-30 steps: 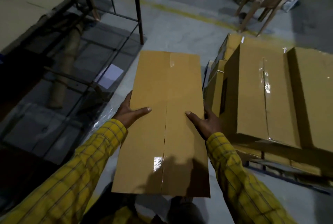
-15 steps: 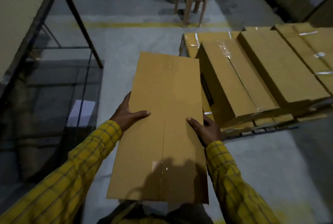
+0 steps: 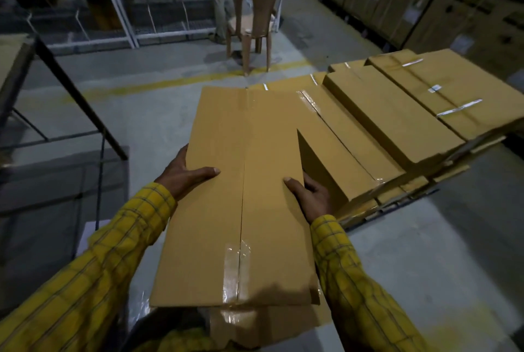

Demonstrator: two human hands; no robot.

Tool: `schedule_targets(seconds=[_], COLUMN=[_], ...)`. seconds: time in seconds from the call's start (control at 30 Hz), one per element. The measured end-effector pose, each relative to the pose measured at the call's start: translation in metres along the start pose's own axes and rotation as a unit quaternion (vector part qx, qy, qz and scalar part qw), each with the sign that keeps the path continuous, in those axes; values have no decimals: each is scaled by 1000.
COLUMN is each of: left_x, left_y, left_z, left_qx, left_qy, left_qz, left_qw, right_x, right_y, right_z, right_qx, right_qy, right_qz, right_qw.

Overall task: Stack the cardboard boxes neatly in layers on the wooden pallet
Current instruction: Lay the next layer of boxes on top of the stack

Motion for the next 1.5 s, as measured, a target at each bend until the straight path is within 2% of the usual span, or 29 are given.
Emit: schedule_targets(seconds=[0.2,0.37,0.47,0.7,0.9,1.2,1.5], left_x=[-5,-20,-39,-73,-107,-189,-256], left_y=[119,240,297,403,480,590,705], left_z=[-15,-39,-63,-97,-102,-67,38], left_qx=[68,128,155,174,169,205,256], left_qy=[2,5,19,59,100,134,163], left_qz=[-2,13,18,25,65,100,125], left_qw=[998,992,988,983,978,964,945], right_x=[10,36,60,99,121,168,198], right_y=[65,123,151,218,282,377,483], right_z=[51,121,160,222,257,262,218], right_qx=[-65,-140,-158,-172,-177,-224,-288], right_qy=[0,10,31,60,102,157,158], right_qz=[32,48,58,97,77,57,70], right_qw=[997,989,985,978,976,960,942])
Point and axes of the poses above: each hand's wrist, its own y-axis towards the middle knuckle, its own z-axis out of the palm, x = y × z, the point moved 4 cm from there along y, towards the middle knuckle, and after that the axes turned 5 degrees about -x, right-handed, at the moved point
